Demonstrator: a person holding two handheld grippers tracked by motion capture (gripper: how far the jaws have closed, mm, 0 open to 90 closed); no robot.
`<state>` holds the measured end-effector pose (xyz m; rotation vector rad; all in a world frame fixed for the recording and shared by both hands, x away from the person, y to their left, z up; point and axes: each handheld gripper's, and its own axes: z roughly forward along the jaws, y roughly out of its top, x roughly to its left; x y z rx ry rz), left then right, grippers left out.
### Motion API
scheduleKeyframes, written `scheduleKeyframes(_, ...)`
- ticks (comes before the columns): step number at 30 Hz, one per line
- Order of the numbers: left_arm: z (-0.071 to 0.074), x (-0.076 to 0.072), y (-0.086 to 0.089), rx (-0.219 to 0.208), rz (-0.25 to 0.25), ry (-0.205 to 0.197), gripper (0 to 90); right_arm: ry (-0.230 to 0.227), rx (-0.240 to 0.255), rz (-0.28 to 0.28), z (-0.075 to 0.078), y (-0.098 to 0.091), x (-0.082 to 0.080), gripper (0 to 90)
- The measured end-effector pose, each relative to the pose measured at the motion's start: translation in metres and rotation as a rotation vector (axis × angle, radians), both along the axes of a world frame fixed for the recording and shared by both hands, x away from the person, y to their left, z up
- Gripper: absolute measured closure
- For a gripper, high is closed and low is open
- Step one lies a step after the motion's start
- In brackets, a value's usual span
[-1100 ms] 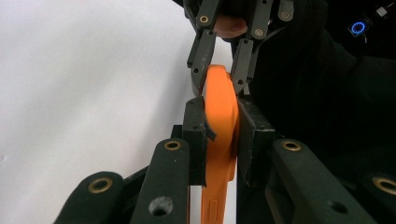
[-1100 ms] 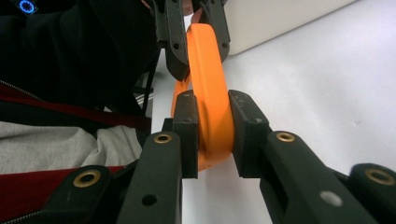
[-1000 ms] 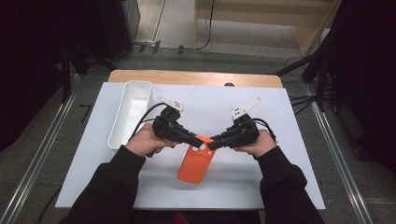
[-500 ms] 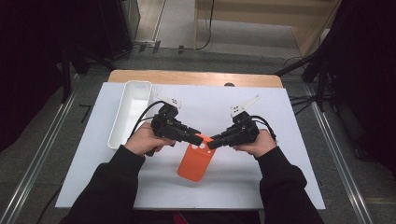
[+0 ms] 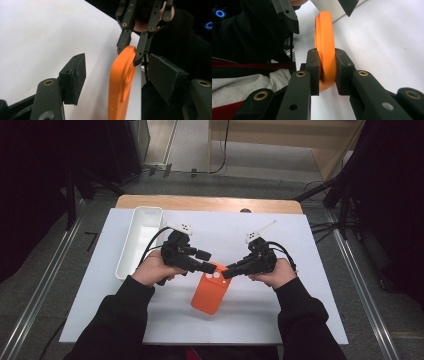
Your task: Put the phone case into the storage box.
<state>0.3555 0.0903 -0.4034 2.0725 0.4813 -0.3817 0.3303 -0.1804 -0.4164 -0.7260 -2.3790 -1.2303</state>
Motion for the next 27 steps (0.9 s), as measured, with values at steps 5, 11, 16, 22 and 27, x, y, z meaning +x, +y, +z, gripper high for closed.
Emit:
scheduleKeyframes(5, 0.001, -0.001, 0.000, 0.025, 0.047, -0.041, 31.6, -0.011, -0.025, -0.033, 0.002, -0.001, -0.001, 74.4)
scheduleKeyframes(11, 0.003, -0.001, 0.001, 0.026, 0.068, -0.049, 31.6, -0.020, -0.040, -0.089, 0.006, -0.004, -0.001, 74.4)
scheduleKeyframes(16, 0.007, -0.003, 0.001, 0.027, 0.083, -0.069, 31.5, -0.024, -0.049, -0.143, 0.010, -0.010, -0.001, 74.4)
scheduleKeyframes(22, 0.008, -0.004, 0.001, 0.045, 0.117, -0.111, 27.8, -0.027, -0.084, -0.183, 0.015, -0.012, -0.003, 74.4)
scheduleKeyframes(27, 0.008, -0.004, 0.001, 0.045, 0.131, -0.128, 24.5, -0.039, -0.117, -0.208, 0.019, -0.011, -0.005, 74.4)
